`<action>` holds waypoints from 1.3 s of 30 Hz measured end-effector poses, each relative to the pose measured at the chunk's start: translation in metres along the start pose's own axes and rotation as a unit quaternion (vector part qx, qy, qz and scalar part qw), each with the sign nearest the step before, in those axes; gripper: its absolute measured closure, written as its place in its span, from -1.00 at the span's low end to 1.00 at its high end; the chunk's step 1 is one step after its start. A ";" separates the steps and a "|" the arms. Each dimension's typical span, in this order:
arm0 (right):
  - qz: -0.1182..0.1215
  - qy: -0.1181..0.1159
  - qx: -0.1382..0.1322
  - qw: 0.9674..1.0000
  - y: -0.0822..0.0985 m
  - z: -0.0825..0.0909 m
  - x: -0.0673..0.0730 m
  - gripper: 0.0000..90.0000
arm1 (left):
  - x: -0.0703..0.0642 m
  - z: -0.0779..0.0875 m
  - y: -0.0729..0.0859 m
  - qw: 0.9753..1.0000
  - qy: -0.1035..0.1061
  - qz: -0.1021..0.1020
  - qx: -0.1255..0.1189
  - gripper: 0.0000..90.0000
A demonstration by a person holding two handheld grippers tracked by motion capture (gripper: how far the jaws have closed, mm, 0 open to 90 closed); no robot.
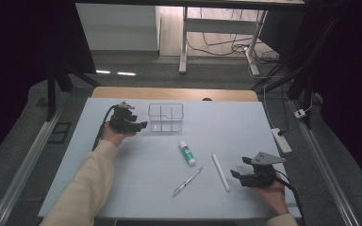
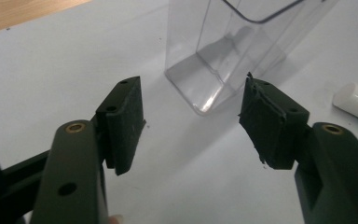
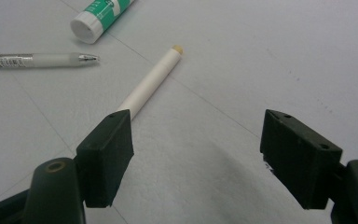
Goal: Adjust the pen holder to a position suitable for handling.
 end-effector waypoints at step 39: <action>-0.002 0.002 0.013 1.000 0.004 -0.004 -0.003 -0.45 | 0.009 -0.038 -0.029 1.000 0.016 0.005 0.014 0.98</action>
Point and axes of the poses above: each handheld gripper's, and its own axes: z roughly backward along the jaws, y roughly out of its underside, x roughly to its left, the point moved 9 cm from there along -z, roughly forward along the jaws, and after that the axes turned 14 degrees about x, right-handed, at the moved point
